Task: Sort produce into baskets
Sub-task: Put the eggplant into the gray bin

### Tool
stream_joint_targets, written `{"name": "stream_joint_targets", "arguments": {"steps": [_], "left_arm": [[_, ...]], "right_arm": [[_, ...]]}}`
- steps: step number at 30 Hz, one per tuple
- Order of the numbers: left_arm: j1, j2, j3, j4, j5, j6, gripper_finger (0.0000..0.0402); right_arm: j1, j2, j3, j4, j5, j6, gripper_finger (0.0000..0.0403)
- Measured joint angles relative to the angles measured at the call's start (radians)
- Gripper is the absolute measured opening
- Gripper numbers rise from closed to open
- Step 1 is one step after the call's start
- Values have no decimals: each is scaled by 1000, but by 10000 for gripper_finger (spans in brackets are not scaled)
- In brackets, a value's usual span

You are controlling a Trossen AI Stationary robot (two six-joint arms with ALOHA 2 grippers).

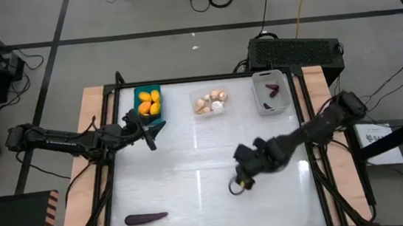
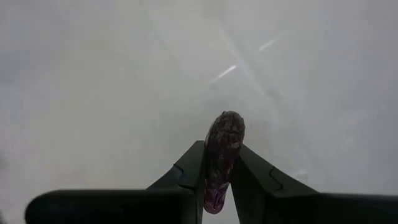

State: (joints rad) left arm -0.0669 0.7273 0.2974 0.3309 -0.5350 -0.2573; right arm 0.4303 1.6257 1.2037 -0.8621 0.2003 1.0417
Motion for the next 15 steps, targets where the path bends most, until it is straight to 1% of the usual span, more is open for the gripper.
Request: {"name": "stream_joint_targets", "arguments": {"steps": [6, 15], "left_arm": [[0, 0, 0, 0, 0, 0, 203], [0, 0, 0, 0, 0, 0, 203]], "right_arm": [[-152, 0, 121, -117, 18, -205, 54], [-388, 0, 259, -201, 9, -441, 54]]}}
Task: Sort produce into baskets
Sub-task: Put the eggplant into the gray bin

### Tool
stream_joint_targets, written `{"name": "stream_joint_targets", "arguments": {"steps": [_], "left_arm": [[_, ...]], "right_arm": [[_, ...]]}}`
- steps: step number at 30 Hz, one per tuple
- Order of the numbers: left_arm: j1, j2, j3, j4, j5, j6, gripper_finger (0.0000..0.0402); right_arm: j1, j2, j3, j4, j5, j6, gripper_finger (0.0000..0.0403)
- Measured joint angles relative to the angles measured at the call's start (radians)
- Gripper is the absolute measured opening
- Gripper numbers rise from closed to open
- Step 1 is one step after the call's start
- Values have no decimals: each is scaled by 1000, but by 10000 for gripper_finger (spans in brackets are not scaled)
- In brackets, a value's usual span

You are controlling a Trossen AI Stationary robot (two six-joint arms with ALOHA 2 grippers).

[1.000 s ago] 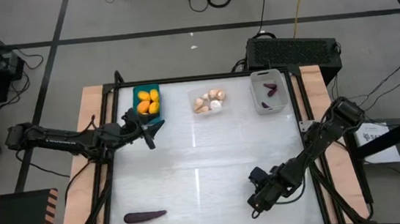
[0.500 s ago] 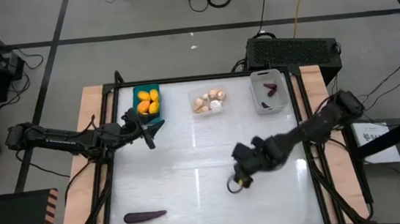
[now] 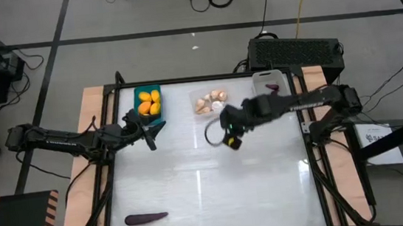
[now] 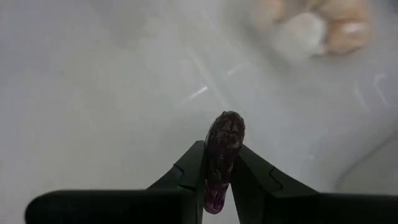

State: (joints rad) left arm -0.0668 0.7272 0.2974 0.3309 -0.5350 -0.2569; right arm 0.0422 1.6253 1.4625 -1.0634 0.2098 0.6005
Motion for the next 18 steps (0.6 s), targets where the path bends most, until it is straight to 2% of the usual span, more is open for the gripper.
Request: {"name": "stream_joint_targets", "arguments": {"steps": [12, 18], "left_arm": [[0, 0, 0, -1, 0, 9, 203], [0, 0, 0, -4, 0, 9, 203]], "right_arm": [[-324, 0, 29, -231, 4, -116, 54], [-488, -1, 17, -292, 62, -169, 54]]}}
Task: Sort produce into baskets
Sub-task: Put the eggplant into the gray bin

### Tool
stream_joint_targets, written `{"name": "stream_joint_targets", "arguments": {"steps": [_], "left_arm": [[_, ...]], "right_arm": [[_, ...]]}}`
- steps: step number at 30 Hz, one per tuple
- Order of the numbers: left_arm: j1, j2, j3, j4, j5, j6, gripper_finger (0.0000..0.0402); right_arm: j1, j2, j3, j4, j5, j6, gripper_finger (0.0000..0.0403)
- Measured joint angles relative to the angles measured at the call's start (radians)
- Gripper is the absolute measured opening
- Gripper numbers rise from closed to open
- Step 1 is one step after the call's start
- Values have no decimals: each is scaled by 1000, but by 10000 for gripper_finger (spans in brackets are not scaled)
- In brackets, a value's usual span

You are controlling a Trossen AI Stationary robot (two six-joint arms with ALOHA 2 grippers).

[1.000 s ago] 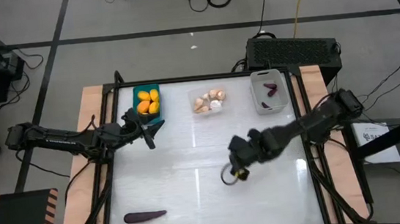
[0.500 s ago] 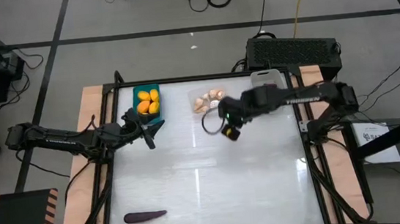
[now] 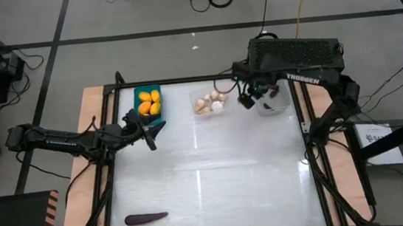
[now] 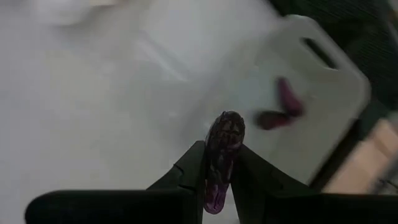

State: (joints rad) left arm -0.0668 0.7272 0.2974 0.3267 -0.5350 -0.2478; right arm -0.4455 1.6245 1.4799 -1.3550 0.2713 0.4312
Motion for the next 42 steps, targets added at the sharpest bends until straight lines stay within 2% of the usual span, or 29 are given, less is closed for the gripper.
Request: {"name": "stream_joint_targets", "arguments": {"steps": [6, 10, 17, 22, 26, 30, 34, 38, 42], "left_arm": [[0, 0, 0, -5, 0, 1, 203], [0, 0, 0, -8, 0, 20, 203], [0, 0, 0, -8, 0, 26, 203], [0, 0, 0, -8, 0, 25, 203], [0, 0, 0, -8, 0, 26, 203], [0, 0, 0, -8, 0, 26, 203], [0, 0, 0, -7, 0, 26, 203], [0, 0, 0, -7, 0, 25, 203], [0, 0, 0, -7, 0, 20, 203]], "right_arm": [[-144, 0, -76, 22, 116, -9, 54], [-196, 0, -147, 97, 125, -41, 57], [-229, 0, -236, 183, 121, -77, 89], [-237, 0, -247, 170, 120, -96, 128], [-234, 0, -223, 78, 114, -128, 152], [-224, 0, -179, -1, 54, -113, 164], [-182, 0, -136, 16, -86, -87, 166], [-80, 0, -126, 165, -198, -105, 167], [64, 0, -132, 375, -220, -111, 167]]}}
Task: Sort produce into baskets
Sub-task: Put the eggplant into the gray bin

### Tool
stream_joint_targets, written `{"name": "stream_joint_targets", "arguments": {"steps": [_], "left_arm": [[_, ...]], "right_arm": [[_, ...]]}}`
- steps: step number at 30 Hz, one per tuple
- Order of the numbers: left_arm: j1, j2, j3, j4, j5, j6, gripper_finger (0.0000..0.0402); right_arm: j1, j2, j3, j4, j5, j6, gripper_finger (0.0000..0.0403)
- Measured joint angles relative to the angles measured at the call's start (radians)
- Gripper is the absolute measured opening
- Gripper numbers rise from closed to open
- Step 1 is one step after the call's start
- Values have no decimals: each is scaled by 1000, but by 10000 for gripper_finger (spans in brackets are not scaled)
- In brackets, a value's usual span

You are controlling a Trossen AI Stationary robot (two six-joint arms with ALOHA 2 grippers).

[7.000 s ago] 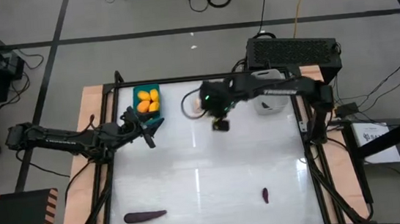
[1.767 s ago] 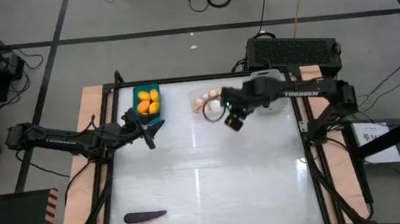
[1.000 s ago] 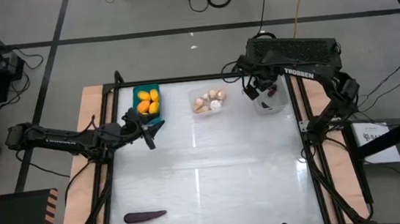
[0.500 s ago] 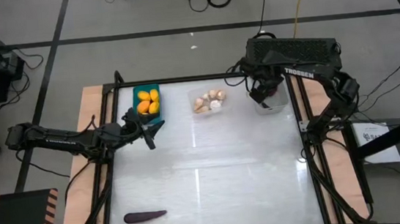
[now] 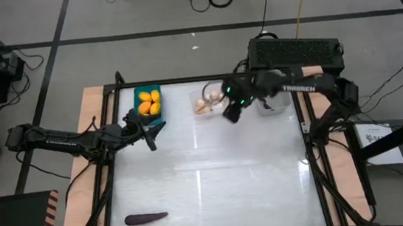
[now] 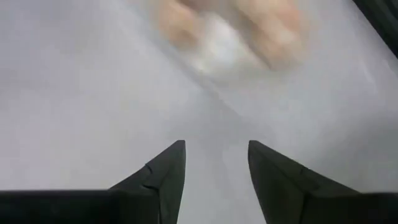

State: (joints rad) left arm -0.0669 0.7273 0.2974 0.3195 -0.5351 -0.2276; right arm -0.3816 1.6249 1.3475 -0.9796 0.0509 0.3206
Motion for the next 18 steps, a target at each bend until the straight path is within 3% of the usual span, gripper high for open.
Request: {"name": "stream_joint_targets", "arguments": {"steps": [10, 14, 18], "left_arm": [[0, 0, 0, -1, 0, -1, 203], [0, 0, 0, -33, 0, -1, 203], [0, 0, 0, -52, 0, -2, 203]], "right_arm": [[382, 42, -219, 882, -2, -101, 167], [512, 135, -314, 1287, -3, -145, 167], [618, 292, -321, 1598, -2, -219, 167]]}}
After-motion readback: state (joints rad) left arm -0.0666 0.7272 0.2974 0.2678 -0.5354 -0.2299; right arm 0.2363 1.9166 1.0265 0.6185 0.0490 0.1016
